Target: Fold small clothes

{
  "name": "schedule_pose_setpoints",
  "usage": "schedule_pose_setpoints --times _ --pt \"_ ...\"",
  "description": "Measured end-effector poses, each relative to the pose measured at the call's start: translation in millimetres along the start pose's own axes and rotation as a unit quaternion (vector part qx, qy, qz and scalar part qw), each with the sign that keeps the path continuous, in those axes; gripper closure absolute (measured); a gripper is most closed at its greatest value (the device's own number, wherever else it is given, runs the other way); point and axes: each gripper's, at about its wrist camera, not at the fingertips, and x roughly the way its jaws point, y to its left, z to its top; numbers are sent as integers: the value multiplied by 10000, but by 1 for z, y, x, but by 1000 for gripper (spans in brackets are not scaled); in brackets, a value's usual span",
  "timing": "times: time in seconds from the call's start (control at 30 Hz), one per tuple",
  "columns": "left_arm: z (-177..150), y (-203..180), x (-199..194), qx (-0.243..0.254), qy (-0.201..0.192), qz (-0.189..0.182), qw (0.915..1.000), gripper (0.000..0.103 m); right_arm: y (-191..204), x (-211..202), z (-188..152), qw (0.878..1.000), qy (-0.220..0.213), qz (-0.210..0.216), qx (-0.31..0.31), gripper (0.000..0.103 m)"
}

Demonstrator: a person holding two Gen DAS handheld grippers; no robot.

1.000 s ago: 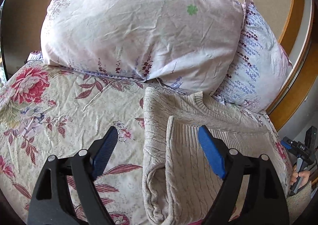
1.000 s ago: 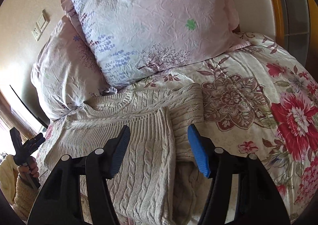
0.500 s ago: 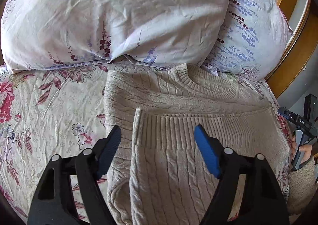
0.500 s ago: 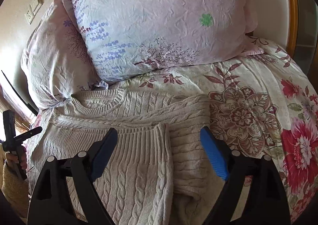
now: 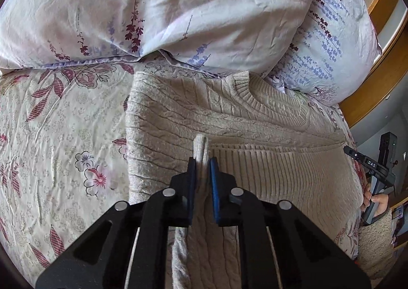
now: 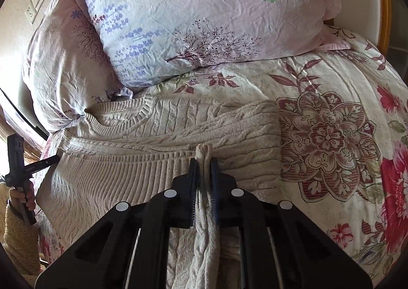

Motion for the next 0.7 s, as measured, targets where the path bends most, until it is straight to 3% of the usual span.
schedule_pose_setpoints --times 0.13,0.4,0.53,0.7 --pt "-1 2 -5 -29 -81 -34 10000 94 -1 -7 3 9998 -151 84 100 93" --pt "14 3 -45 -115 -810 -369 9960 96 3 -33 18 9967 -652 404 259 94" --pt "31 -5 -60 -67 -1187 -371 9922 96 3 -43 32 9935 -946 472 418 94" --pt "61 -2 -60 -400 -1662 -288 9849 96 -5 -48 58 9880 -1331 370 685 94"
